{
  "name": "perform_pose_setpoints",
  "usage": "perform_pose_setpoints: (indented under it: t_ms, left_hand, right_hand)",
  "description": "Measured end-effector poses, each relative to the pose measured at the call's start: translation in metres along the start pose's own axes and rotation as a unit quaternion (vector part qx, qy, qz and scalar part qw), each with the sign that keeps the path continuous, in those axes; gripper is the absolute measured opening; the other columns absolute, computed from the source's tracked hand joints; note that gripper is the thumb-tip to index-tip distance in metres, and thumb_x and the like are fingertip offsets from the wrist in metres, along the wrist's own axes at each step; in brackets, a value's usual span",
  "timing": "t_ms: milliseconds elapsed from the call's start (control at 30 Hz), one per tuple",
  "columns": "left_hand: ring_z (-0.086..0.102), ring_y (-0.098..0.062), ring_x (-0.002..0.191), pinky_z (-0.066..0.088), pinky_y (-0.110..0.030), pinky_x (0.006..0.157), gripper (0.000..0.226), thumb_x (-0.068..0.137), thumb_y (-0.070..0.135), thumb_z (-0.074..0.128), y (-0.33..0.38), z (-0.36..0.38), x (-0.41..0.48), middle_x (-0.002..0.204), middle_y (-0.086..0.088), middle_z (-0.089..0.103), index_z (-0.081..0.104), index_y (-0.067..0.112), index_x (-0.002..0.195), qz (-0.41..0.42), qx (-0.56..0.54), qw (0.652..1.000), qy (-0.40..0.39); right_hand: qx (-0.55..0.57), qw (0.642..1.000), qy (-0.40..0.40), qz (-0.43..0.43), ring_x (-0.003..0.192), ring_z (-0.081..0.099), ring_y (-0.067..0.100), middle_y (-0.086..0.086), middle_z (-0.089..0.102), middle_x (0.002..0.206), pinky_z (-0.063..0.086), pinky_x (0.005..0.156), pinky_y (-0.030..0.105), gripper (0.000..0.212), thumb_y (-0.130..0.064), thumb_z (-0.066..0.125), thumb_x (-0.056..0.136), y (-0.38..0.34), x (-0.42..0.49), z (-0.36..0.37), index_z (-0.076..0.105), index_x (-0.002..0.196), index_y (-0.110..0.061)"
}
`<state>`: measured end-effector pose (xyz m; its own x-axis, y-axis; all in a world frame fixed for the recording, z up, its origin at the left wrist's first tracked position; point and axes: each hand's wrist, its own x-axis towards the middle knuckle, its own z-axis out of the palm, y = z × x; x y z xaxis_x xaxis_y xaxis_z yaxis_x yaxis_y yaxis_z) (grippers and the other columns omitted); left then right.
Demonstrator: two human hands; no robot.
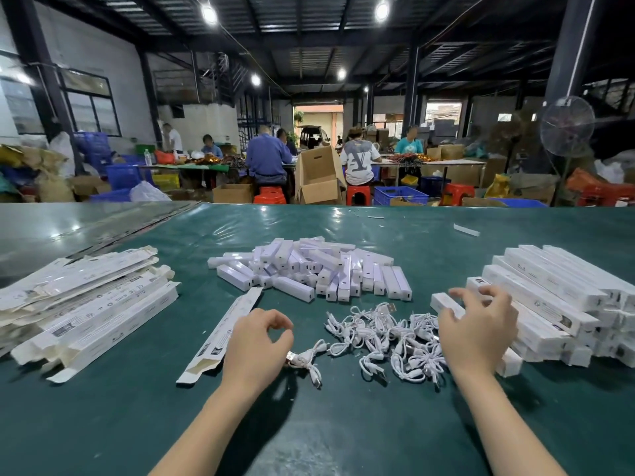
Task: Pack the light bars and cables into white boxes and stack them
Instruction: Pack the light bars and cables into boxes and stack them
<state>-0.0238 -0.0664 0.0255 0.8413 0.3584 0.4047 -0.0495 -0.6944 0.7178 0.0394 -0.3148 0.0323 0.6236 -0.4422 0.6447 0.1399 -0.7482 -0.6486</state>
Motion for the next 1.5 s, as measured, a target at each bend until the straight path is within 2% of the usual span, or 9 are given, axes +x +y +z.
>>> perform_pose_setpoints:
  t_ms: [200, 433, 733, 967, 1100, 1167, 1233, 1333, 1500]
  left_hand:
    - [0.021, -0.020, 0.130, 0.017, -0.039, 0.107, 0.027, 0.081, 0.030, 0.058, -0.033, -0.013, 0.010, 0.131, 0.004, 0.042, 0.058, 0.033, 0.108, -0.087, 0.247, 0.965, 0.007]
    - [0.038, -0.026, 0.117, 0.031, -0.034, 0.092, 0.034, 0.090, 0.019, 0.041, -0.043, -0.023, 0.013, 0.133, -0.001, 0.039, 0.047, 0.029, 0.123, -0.150, 0.282, 0.946, -0.061]
    - [0.039, -0.025, 0.118, 0.031, -0.034, 0.089, 0.037, 0.091, 0.014, 0.038, -0.043, -0.018, 0.010, 0.137, 0.003, 0.040, 0.048, 0.031, 0.122, -0.133, 0.281, 0.949, -0.058]
    - [0.041, -0.025, 0.117, 0.032, -0.034, 0.090, 0.035, 0.091, 0.016, 0.039, -0.044, -0.016, 0.009, 0.136, 0.004, 0.041, 0.049, 0.032, 0.121, -0.121, 0.273, 0.953, -0.044]
    - [0.048, -0.023, 0.105, 0.035, -0.036, 0.087, 0.040, 0.091, 0.013, 0.048, -0.043, -0.015, 0.009, 0.133, -0.004, 0.043, 0.045, 0.022, 0.130, -0.086, 0.138, 0.987, 0.001]
    - [0.049, -0.017, 0.097, 0.036, -0.033, 0.081, 0.050, 0.086, 0.010, 0.059, -0.036, -0.012, 0.010, 0.128, -0.004, 0.044, 0.044, 0.019, 0.132, -0.053, 0.025, 0.998, 0.038]
    - [0.052, -0.013, 0.094, 0.037, -0.027, 0.076, 0.052, 0.081, 0.010, 0.067, -0.027, -0.009, 0.012, 0.121, 0.003, 0.046, 0.047, 0.024, 0.127, -0.049, -0.074, 0.993, 0.073]
    - [0.061, -0.008, 0.084, 0.047, -0.023, 0.061, 0.043, 0.079, 0.007, 0.071, -0.012, -0.007, 0.012, 0.109, 0.008, 0.058, 0.050, 0.030, 0.109, -0.078, -0.245, 0.965, 0.060]
    - [0.065, -0.002, 0.073, 0.048, -0.015, 0.059, 0.040, 0.061, -0.006, 0.080, 0.009, 0.001, 0.001, 0.080, 0.008, 0.072, 0.066, 0.025, 0.082, 0.012, -0.327, 0.939, -0.109]
  right_hand:
    - [-0.174, 0.973, -0.135, 0.065, 0.133, 0.015, 0.027, 0.014, 0.033, 0.143, 0.013, 0.107, 0.044, 0.035, -0.007, 0.055, 0.081, 0.025, 0.004, -0.003, 0.064, 0.114, -0.017]
    - [-0.273, 0.938, -0.209, 0.051, 0.119, 0.042, 0.030, 0.010, 0.049, 0.128, 0.030, 0.098, 0.036, 0.040, -0.004, 0.044, 0.087, 0.033, 0.006, -0.007, 0.054, 0.121, -0.021]
    - [-0.110, 0.991, 0.050, 0.049, 0.108, 0.041, 0.040, 0.021, 0.059, 0.120, 0.020, 0.094, 0.044, 0.042, 0.023, 0.046, 0.068, 0.041, 0.028, -0.023, 0.068, 0.098, 0.004]
    - [-0.019, 0.983, 0.059, 0.172, 0.136, 0.015, 0.037, 0.023, 0.024, 0.147, 0.002, 0.112, 0.045, 0.039, -0.007, 0.053, 0.089, 0.042, 0.033, -0.023, 0.050, 0.128, -0.005]
    - [-0.052, 0.996, 0.061, -0.023, 0.123, 0.030, 0.043, 0.027, 0.046, 0.129, 0.024, 0.102, 0.052, 0.042, 0.021, 0.042, 0.072, 0.021, 0.020, -0.014, 0.069, 0.098, 0.003]
    - [0.042, 0.998, -0.021, -0.049, 0.109, 0.049, 0.037, 0.021, 0.057, 0.112, 0.037, 0.090, 0.035, 0.034, 0.018, 0.048, 0.074, -0.006, 0.008, -0.009, 0.070, 0.094, 0.003]
    - [0.188, 0.961, -0.201, -0.001, 0.082, 0.058, 0.017, 0.007, 0.064, 0.090, 0.040, 0.072, 0.022, 0.022, 0.007, 0.052, 0.083, -0.037, -0.012, 0.000, 0.069, 0.096, 0.000]
    - [0.377, 0.804, -0.437, 0.145, 0.053, 0.055, 0.008, 0.002, 0.062, 0.085, 0.045, 0.046, 0.020, 0.028, -0.014, 0.059, 0.088, -0.069, -0.044, 0.013, 0.058, 0.113, -0.001]
    - [0.524, 0.627, -0.514, 0.262, 0.045, 0.052, 0.011, 0.007, 0.065, 0.078, 0.038, 0.034, 0.018, 0.046, -0.032, 0.063, 0.069, -0.073, -0.061, 0.018, 0.052, 0.104, -0.004]
